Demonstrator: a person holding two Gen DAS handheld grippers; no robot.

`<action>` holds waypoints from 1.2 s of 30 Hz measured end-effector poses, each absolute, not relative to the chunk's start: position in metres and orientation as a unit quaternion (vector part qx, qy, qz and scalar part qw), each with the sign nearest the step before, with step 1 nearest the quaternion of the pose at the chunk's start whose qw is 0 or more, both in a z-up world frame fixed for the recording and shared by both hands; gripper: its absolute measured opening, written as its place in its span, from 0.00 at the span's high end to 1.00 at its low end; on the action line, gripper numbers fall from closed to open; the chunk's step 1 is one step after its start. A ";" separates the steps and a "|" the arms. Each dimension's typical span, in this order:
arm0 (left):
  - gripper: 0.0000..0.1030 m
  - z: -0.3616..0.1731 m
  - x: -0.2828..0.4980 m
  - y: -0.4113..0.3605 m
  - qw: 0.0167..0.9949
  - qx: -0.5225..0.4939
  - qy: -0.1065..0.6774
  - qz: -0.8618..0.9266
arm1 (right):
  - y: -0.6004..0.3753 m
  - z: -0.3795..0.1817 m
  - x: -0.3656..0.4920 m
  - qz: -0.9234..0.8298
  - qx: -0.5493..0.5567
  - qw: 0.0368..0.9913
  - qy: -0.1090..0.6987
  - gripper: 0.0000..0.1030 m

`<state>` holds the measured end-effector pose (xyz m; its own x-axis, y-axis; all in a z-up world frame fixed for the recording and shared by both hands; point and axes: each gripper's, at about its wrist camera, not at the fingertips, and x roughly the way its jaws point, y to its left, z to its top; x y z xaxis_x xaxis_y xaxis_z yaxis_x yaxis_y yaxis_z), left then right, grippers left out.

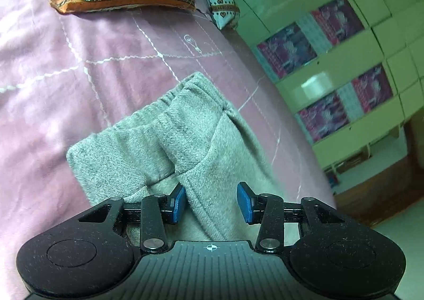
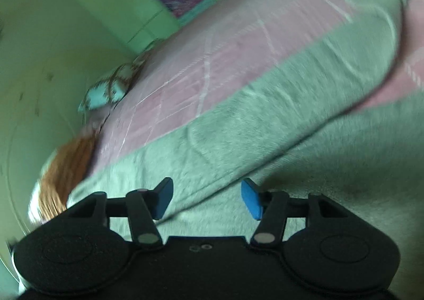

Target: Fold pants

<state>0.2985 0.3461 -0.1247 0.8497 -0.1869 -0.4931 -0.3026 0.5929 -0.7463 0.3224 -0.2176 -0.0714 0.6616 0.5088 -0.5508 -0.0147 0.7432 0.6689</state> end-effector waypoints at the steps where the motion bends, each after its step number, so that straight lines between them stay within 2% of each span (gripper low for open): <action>1: 0.58 -0.123 0.301 0.346 0.847 -0.459 0.266 0.031 | -0.222 -0.078 0.327 0.151 0.346 0.845 0.380 0.60; 4: 0.58 -0.123 0.302 0.347 0.844 -0.472 0.253 0.024 | -0.232 -0.088 0.334 0.147 0.386 0.833 0.369 0.66; 8: 0.58 -0.122 0.293 0.345 0.844 -0.484 0.232 0.015 | -0.235 -0.089 0.337 0.151 0.385 0.835 0.362 0.78; 15: 0.58 -0.122 0.321 0.347 0.849 -0.462 0.255 0.037 | -0.236 -0.088 0.348 0.141 0.387 0.827 0.384 0.81; 16: 0.60 -0.122 0.328 0.346 0.848 -0.458 0.264 0.037 | -0.237 -0.087 0.351 0.137 0.392 0.823 0.387 0.81; 17: 0.68 -0.120 0.329 0.348 0.847 -0.455 0.271 0.038 | -0.238 -0.085 0.352 0.133 0.390 0.824 0.389 0.92; 18: 0.82 -0.118 0.332 0.349 0.847 -0.449 0.283 0.038 | -0.238 -0.082 0.353 0.130 0.381 0.827 0.392 1.00; 28: 0.82 -0.075 0.280 0.373 0.868 -0.394 0.301 -0.025 | -0.240 -0.005 0.280 0.228 0.283 0.867 0.341 1.00; 32: 0.82 -0.099 0.261 0.380 0.860 -0.382 0.337 0.005 | -0.227 -0.028 0.249 0.233 0.251 0.860 0.379 1.00; 34: 0.82 -0.119 0.261 0.377 0.851 -0.379 0.362 0.008 | -0.220 -0.063 0.248 0.201 0.244 0.847 0.428 0.99; 36: 0.82 -0.122 0.259 0.376 0.850 -0.389 0.354 0.015 | -0.227 -0.078 0.246 0.191 0.272 0.843 0.423 1.00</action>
<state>0.2590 0.3761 -0.1218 0.7483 -0.2505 -0.6142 -0.3009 0.6970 -0.6509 0.2458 -0.2267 -0.0777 0.5699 0.5518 -0.6089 -0.0913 0.7789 0.6204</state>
